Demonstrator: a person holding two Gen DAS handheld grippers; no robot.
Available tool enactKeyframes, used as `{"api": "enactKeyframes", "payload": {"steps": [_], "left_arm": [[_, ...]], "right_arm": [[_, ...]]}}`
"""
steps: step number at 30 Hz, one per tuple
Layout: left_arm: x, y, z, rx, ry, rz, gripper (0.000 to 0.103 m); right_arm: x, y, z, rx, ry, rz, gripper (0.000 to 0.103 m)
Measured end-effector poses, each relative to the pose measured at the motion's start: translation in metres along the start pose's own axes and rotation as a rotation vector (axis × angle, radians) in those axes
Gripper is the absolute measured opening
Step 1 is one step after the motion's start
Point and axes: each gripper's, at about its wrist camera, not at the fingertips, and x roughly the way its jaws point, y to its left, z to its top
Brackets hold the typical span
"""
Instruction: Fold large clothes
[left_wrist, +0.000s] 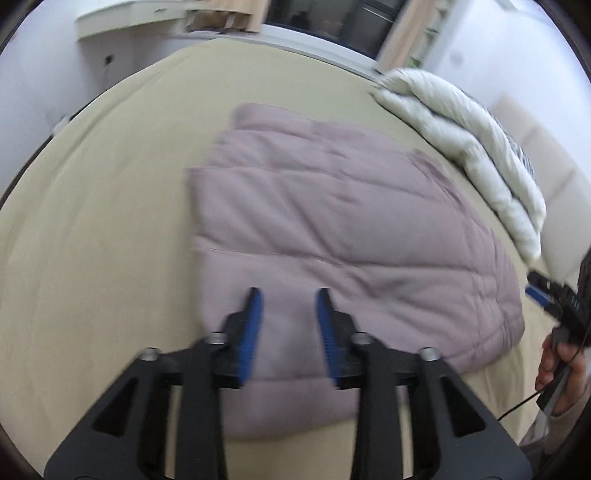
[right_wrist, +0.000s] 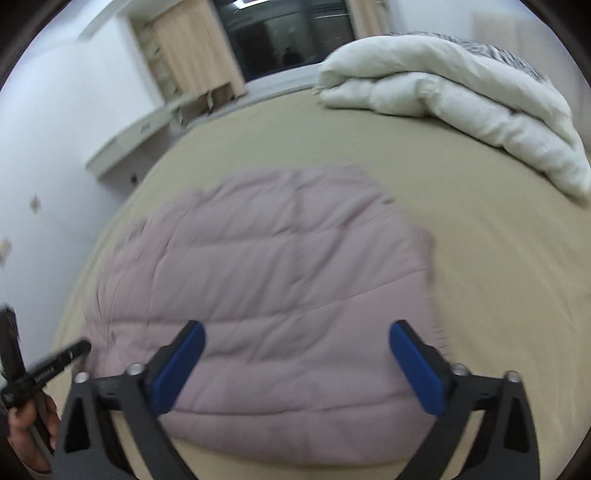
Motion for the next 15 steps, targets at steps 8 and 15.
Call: {"api": "enactKeyframes", "payload": {"steps": [8, 15], "left_arm": [[0.018, 0.08, 0.029, -0.242, 0.047, -0.081, 0.077], [0.073, 0.09, 0.044, -0.323, 0.166, -0.247, 0.077]], "right_arm": [[0.03, -0.108, 0.009, 0.219, 0.153, 0.169, 0.103], [0.06, -0.148, 0.001, 0.356, 0.199, 0.295, 0.102]]}}
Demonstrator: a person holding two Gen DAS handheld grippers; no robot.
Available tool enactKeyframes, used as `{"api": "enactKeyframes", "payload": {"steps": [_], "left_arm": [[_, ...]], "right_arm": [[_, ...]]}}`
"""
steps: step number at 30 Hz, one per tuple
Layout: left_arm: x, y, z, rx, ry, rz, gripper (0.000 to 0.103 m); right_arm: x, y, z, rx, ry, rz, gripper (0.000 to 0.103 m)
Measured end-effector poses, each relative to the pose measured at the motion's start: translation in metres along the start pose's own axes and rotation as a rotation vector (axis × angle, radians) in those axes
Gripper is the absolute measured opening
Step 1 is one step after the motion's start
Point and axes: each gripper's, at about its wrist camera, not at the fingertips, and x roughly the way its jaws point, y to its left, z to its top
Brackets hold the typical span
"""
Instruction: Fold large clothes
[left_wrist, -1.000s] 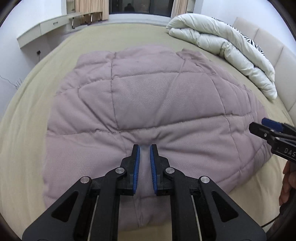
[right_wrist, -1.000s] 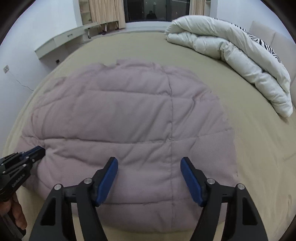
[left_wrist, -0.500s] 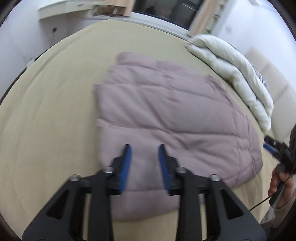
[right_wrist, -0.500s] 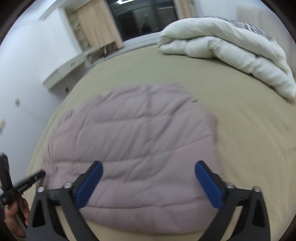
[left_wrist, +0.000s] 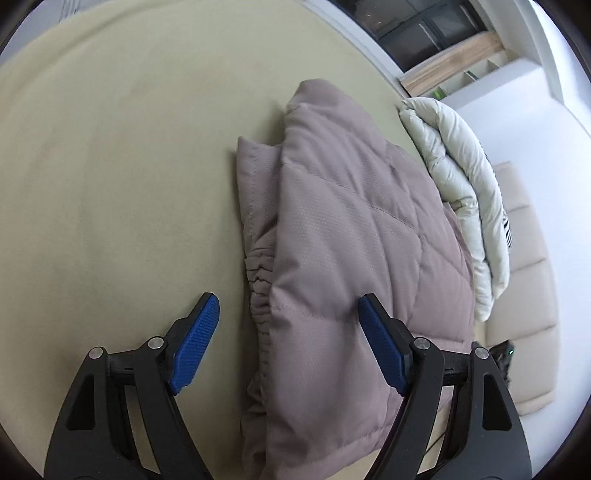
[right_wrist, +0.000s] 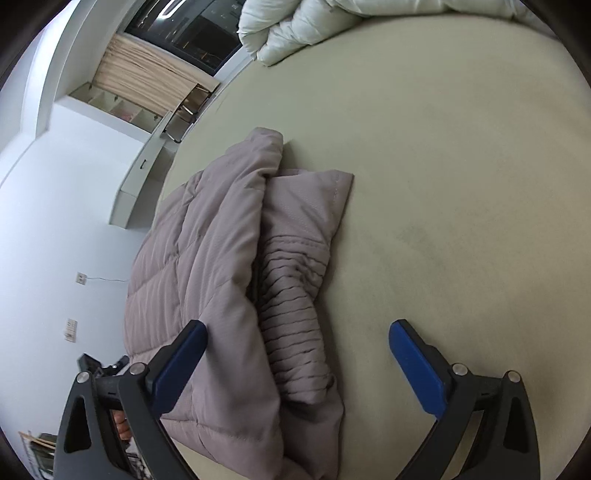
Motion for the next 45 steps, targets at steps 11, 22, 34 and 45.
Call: {"api": "enactKeyframes", "payload": {"steps": [11, 22, 34, 45], "left_arm": [[0.05, 0.026, 0.042, -0.081, 0.051, -0.128, 0.077], [0.082, 0.054, 0.069, -0.143, 0.127, -0.28, 0.058], [0.099, 0.05, 0.079, -0.126, 0.13, -0.278, 0.028], [0.009, 0.049, 0.018, -0.092, 0.117, -0.314, 0.02]], "right_arm": [[0.039, 0.012, 0.028, 0.008, 0.082, 0.121, 0.083], [0.074, 0.027, 0.038, 0.006, 0.157, 0.231, 0.08], [0.094, 0.043, 0.046, 0.016, 0.169, 0.18, 0.054], [0.009, 0.085, -0.025, -0.049, 0.114, 0.186, 0.042]]}}
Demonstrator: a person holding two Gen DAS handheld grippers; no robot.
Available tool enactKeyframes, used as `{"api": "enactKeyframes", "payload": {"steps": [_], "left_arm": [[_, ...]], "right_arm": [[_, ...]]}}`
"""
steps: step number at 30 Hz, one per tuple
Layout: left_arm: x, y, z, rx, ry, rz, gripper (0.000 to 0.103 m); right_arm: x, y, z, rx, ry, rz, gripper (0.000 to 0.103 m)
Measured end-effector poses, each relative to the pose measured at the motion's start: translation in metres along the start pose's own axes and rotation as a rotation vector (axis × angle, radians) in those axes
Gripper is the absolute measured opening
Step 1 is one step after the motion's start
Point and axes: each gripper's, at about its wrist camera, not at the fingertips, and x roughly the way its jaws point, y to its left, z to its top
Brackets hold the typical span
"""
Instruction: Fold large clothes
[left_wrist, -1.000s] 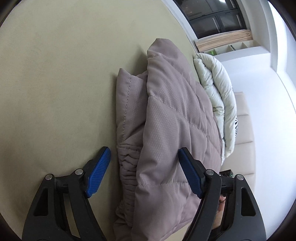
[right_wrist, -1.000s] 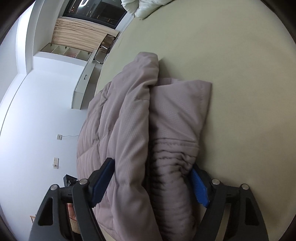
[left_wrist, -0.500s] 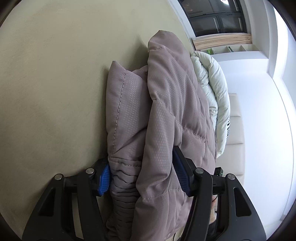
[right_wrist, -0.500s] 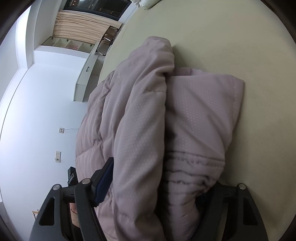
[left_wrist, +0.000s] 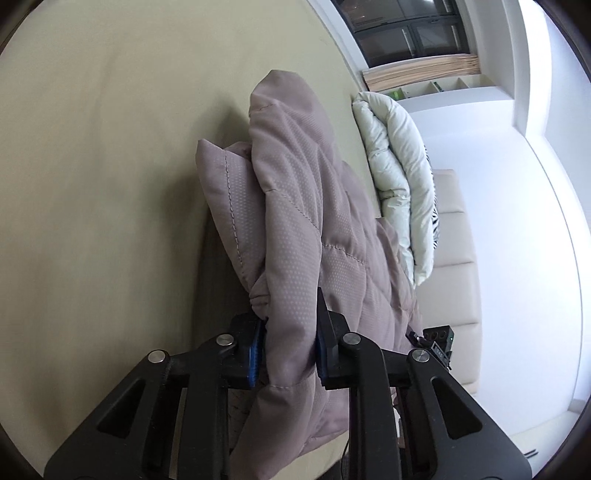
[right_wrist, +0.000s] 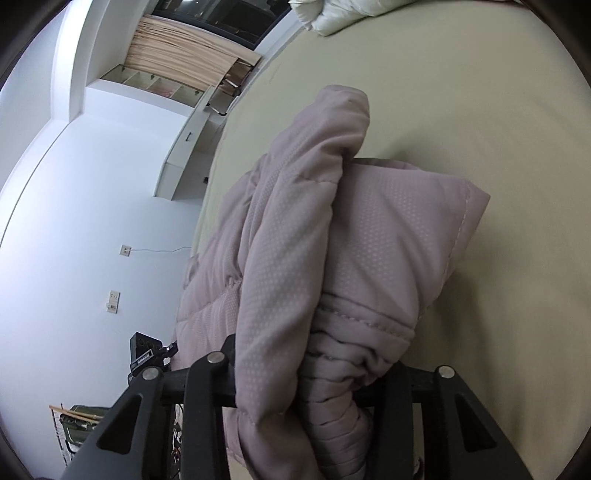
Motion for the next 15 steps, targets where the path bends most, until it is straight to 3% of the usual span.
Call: {"api": "enactKeyframes", "payload": {"steps": [9, 15], "left_arm": [[-0.079, -0.019, -0.131, 0.036, 0.009, 0.029, 0.02], [-0.086, 0.006, -0.172, -0.007, 0.025, 0.055, 0.02]], "right_arm": [[-0.059, 0.013, -0.132, -0.001, 0.029, 0.019, 0.041], [-0.069, -0.008, -0.18, 0.05, 0.033, 0.013, 0.042]]}}
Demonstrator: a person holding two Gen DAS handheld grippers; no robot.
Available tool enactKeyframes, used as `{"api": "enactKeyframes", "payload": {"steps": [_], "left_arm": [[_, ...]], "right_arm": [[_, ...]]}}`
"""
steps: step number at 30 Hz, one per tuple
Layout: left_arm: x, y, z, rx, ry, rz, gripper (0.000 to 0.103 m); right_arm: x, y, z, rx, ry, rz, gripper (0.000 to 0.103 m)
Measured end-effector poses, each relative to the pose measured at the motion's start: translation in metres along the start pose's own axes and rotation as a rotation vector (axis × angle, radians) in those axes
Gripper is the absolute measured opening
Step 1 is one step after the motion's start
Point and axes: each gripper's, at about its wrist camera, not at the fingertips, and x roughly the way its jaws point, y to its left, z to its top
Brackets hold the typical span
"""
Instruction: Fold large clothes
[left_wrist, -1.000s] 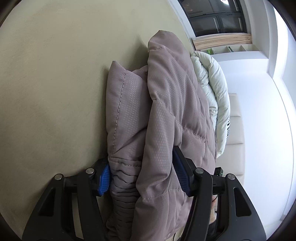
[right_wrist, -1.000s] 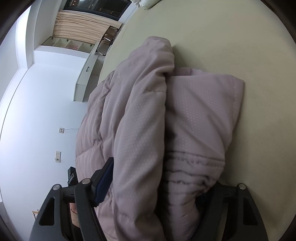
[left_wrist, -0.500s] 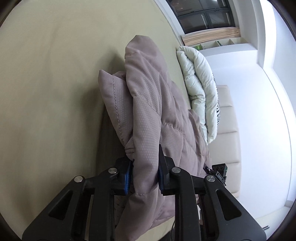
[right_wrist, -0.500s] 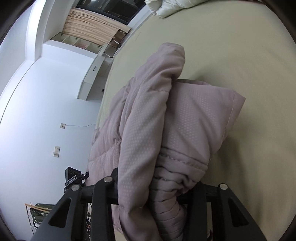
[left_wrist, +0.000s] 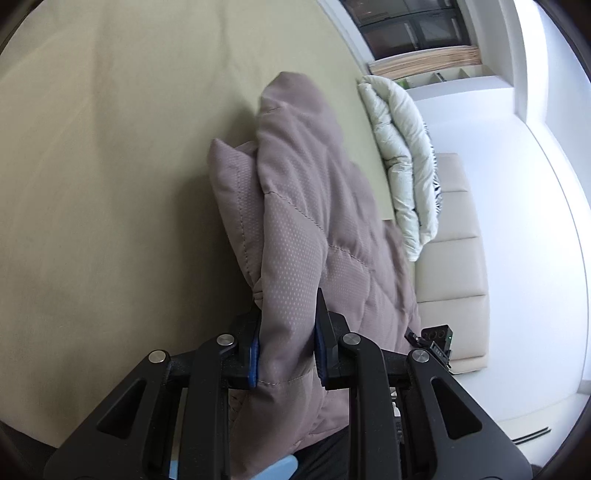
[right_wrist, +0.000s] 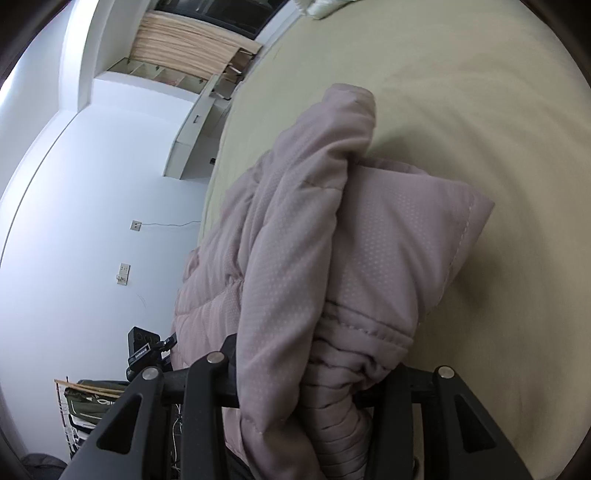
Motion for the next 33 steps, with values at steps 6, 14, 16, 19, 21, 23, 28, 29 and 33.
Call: {"api": "enactKeyframes", "payload": {"steps": [6, 14, 16, 19, 21, 23, 28, 29, 33], "left_arm": [[0.014, 0.024, -0.007, -0.01, -0.008, -0.003, 0.03], [-0.013, 0.024, -0.026, 0.027, -0.065, 0.061, 0.037], [-0.036, 0.021, -0.031, 0.061, -0.102, 0.096, 0.038], [-0.068, 0.003, -0.045, 0.129, -0.191, 0.172, 0.038], [-0.086, -0.018, -0.057, 0.2, -0.26, 0.237, 0.044], [-0.1, -0.041, -0.073, 0.279, -0.33, 0.315, 0.052], [-0.12, -0.112, -0.132, 0.531, -0.521, 0.516, 0.073], [-0.123, -0.126, -0.144, 0.566, -0.562, 0.543, 0.082], [-0.136, -0.181, -0.193, 0.682, -0.751, 0.607, 0.103]], "right_arm": [[0.022, -0.051, 0.001, 0.109, -0.029, 0.02, 0.057], [0.003, -0.06, -0.011, 0.163, -0.098, 0.003, 0.068], [-0.015, -0.06, -0.019, 0.178, -0.141, -0.02, 0.068], [-0.047, -0.054, -0.035, 0.168, -0.229, -0.091, 0.068], [-0.069, -0.042, -0.047, 0.122, -0.285, -0.188, 0.068], [-0.085, -0.025, -0.059, 0.068, -0.335, -0.268, 0.076], [-0.117, 0.042, -0.092, -0.129, -0.523, -0.453, 0.098], [-0.121, 0.055, -0.097, -0.163, -0.565, -0.494, 0.103], [-0.132, 0.104, -0.114, -0.308, -0.692, -0.515, 0.103]]}}
